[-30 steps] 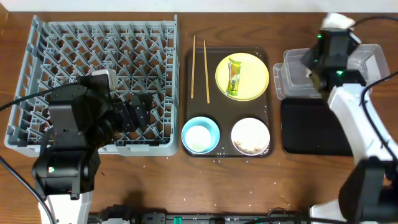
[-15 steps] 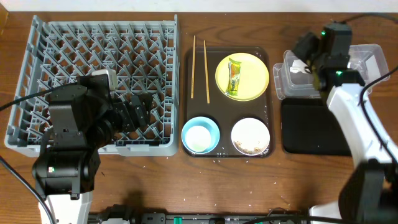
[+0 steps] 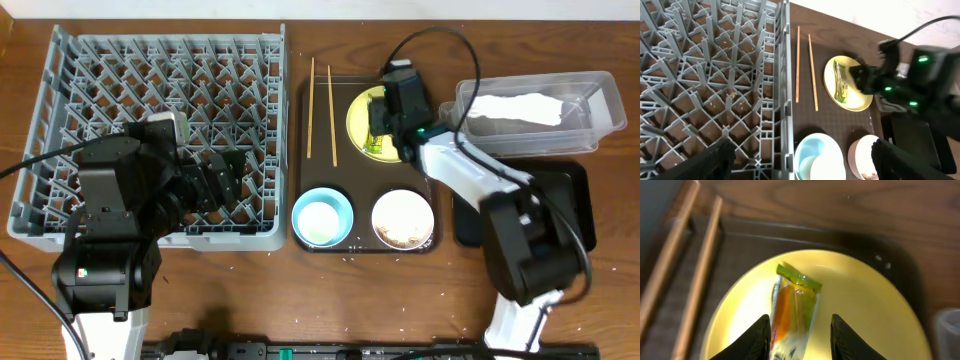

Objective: Sort waste into correct bins and load items into the dishwasher

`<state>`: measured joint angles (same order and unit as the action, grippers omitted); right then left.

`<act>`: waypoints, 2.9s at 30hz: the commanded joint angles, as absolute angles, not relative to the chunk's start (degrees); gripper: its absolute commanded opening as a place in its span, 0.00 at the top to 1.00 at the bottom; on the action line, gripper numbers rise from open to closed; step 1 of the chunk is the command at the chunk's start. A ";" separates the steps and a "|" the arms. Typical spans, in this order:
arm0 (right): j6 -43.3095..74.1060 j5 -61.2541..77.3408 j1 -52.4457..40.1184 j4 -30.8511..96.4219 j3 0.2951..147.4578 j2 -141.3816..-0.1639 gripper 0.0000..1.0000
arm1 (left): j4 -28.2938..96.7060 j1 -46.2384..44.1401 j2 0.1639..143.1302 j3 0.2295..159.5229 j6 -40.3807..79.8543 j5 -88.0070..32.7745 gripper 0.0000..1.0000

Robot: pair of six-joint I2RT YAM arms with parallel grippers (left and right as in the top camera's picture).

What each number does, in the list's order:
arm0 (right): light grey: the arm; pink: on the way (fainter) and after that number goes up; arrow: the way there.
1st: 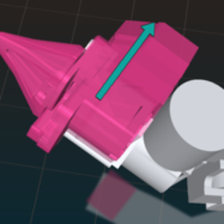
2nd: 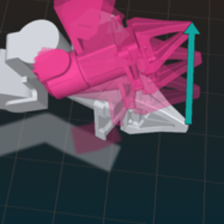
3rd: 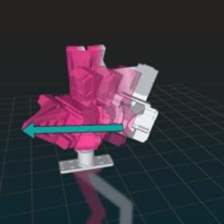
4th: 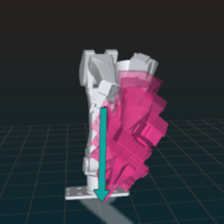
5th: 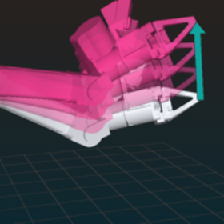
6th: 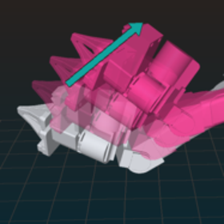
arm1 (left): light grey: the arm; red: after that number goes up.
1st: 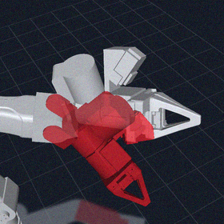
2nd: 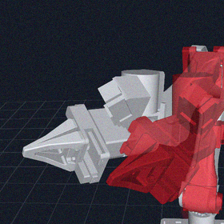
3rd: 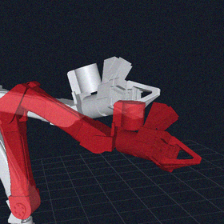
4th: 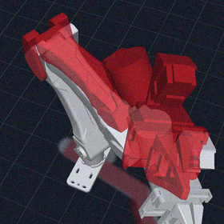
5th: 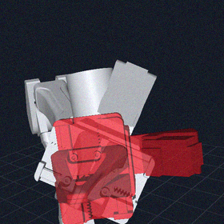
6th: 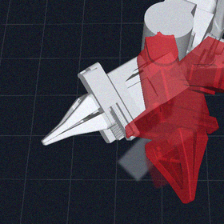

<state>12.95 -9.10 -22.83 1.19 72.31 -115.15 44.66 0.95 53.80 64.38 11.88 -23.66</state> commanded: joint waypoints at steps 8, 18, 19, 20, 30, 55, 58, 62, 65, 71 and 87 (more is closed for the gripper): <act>11.92 -5.56 -23.00 2.55 72.23 -121.43 0.98 | 44.56 0.89 53.49 65.36 11.94 -23.99 0.11; 19.51 -8.34 -19.25 8.01 72.23 -106.04 0.99 | 44.56 0.89 53.49 65.36 11.94 -23.99 0.12; 21.76 -10.02 -18.46 8.95 72.23 -103.96 0.99 | 44.56 0.89 53.49 65.36 11.94 -23.99 0.12; 24.03 -11.64 -17.72 9.96 72.23 -102.17 0.99 | 44.56 0.89 53.49 65.36 11.94 -23.99 0.12; 48.66 -20.14 -2.55 21.69 72.20 -96.84 0.99 | 44.56 0.89 53.49 65.36 11.94 -23.99 0.12; 11.94 25.98 -9.02 31.24 72.27 -86.17 0.37 | 44.56 0.89 53.49 65.36 11.94 -23.99 0.11; 7.42 26.39 -13.45 35.73 72.25 -86.54 0.38 | 44.56 0.89 53.49 65.36 11.94 -23.99 0.12; 1.83 26.30 -20.21 40.01 72.20 -87.31 0.39 | 44.56 0.89 53.49 65.36 11.94 -23.99 0.12; 0.23 22.81 -27.09 42.59 71.92 -88.92 0.42 | 44.56 0.89 53.49 65.36 11.94 -23.99 0.12; -0.51 15.20 -37.08 44.60 71.29 -94.52 0.48 | 44.56 0.89 53.49 65.36 11.94 -23.99 0.12; 4.21 10.98 -39.33 44.64 71.88 -101.01 0.99 | 44.69 0.89 53.49 65.36 11.94 -25.15 0.12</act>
